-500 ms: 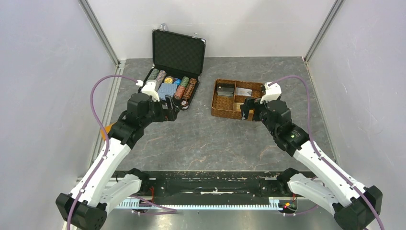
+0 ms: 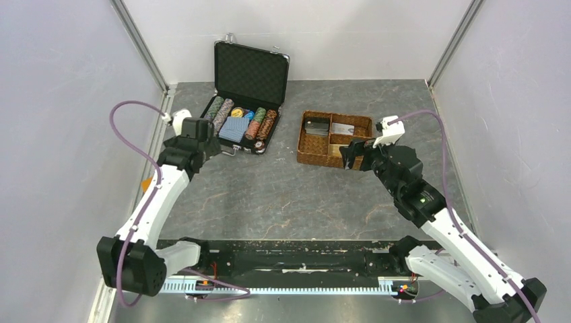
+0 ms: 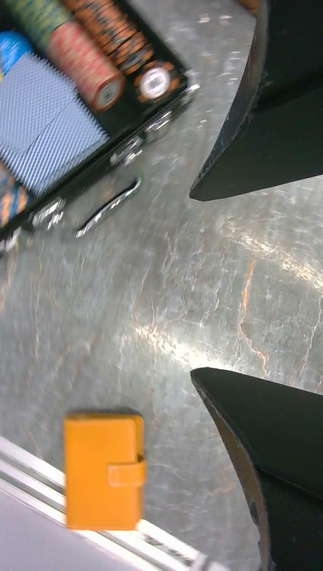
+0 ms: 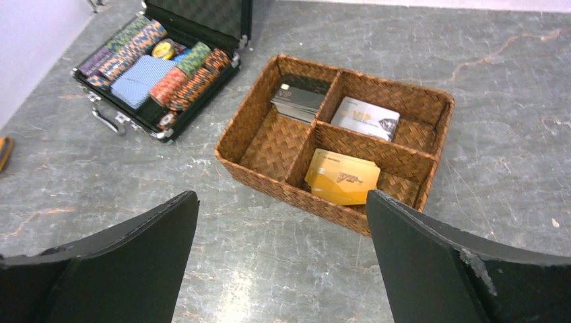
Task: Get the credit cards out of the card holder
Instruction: Move the card holder to the center of the board.
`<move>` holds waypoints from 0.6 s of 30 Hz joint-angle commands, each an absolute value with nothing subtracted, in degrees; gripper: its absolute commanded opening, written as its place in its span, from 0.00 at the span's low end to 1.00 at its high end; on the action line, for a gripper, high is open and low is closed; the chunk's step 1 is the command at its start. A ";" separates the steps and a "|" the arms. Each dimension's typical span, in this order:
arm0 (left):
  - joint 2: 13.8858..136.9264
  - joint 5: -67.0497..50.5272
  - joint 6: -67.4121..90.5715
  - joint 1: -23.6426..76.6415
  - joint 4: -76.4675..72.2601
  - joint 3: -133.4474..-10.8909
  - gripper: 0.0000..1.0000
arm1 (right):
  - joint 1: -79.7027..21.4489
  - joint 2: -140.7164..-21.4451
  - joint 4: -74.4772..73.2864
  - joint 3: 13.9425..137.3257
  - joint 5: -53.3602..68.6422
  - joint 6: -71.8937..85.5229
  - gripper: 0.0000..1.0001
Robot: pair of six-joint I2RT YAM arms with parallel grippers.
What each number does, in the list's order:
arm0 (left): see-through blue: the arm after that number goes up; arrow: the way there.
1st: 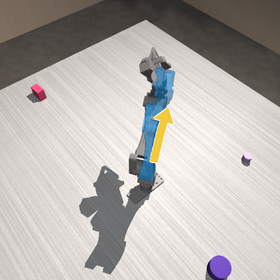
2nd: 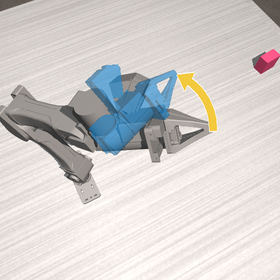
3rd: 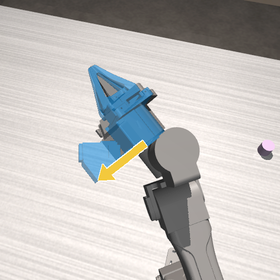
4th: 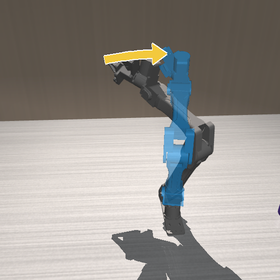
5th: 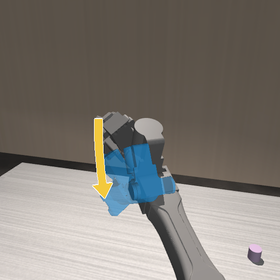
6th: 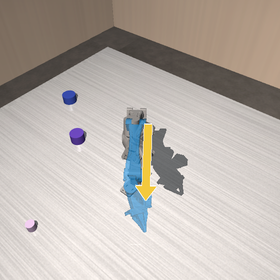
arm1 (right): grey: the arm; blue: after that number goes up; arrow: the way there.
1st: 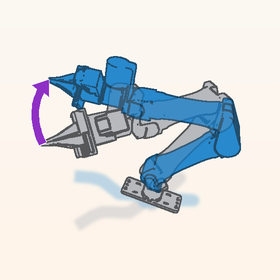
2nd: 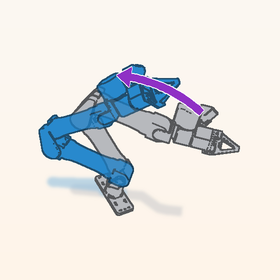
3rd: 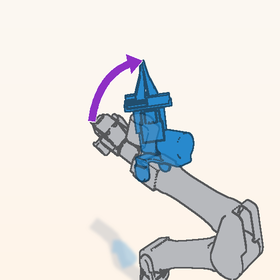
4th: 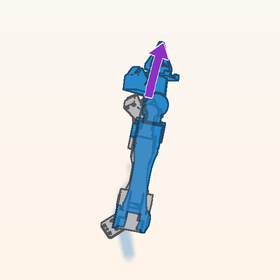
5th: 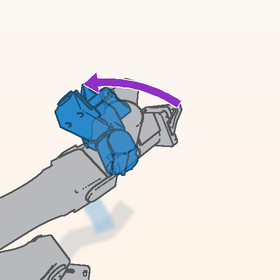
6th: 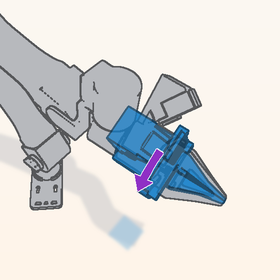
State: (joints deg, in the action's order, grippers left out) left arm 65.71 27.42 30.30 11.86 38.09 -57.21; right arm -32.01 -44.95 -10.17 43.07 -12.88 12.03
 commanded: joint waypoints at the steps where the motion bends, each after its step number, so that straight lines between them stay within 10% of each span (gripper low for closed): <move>1: 67.92 30.24 43.65 4.61 39.07 -57.81 0.97 | -31.90 -41.93 -4.75 42.85 -9.72 11.23 0.98; 18: 92.86 32.86 57.64 -18.35 38.01 -63.95 0.94 | -31.89 -30.97 4.24 35.60 4.57 5.97 0.98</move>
State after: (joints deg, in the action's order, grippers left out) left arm 89.06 30.52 52.77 -15.38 38.72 -61.84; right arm -32.01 -33.21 0.40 36.01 0.82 8.84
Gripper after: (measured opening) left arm 0.934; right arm 0.981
